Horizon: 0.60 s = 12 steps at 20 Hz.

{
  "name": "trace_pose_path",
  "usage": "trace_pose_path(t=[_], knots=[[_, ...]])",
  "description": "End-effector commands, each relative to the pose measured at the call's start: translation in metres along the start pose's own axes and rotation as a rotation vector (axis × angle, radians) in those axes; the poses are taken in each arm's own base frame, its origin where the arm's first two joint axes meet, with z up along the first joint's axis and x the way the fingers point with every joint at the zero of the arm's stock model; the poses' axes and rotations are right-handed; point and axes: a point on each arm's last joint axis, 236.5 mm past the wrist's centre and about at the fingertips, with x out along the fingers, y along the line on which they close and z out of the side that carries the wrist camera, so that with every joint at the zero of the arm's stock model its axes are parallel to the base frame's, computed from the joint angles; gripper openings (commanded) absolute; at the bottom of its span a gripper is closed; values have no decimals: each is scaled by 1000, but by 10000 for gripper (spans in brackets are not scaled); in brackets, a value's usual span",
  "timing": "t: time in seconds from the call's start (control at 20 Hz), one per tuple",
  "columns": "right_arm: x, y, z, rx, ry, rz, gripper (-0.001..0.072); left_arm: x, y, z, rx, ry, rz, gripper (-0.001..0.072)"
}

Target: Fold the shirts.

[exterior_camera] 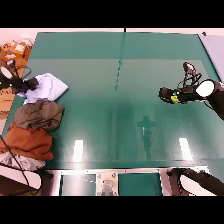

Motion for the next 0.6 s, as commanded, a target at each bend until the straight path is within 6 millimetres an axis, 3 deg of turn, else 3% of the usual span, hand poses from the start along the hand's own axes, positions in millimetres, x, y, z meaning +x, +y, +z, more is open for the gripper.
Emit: trace_pose_path(t=[0.0,0.1,0.2,0.35,0.45,0.55], knots=[[-5,-1,1,-2,8,-3,17,-56,-67,29,90,-7,-146,22],[-17,-5,8,10,20,-12,17,-108,-130,46,196,-99,-213,22],[-35,-13,17,28,30,-26,17,-161,-201,36,320,-163,-301,22],[-58,-27,35,58,-5,-39,14,-220,-298,-15,480,-189,-462,22],[-67,-33,42,69,-32,-45,15,-236,-351,-61,551,-138,-579,22],[-68,-36,42,77,-31,-49,15,-235,-396,-117,622,-68,-658,24]])
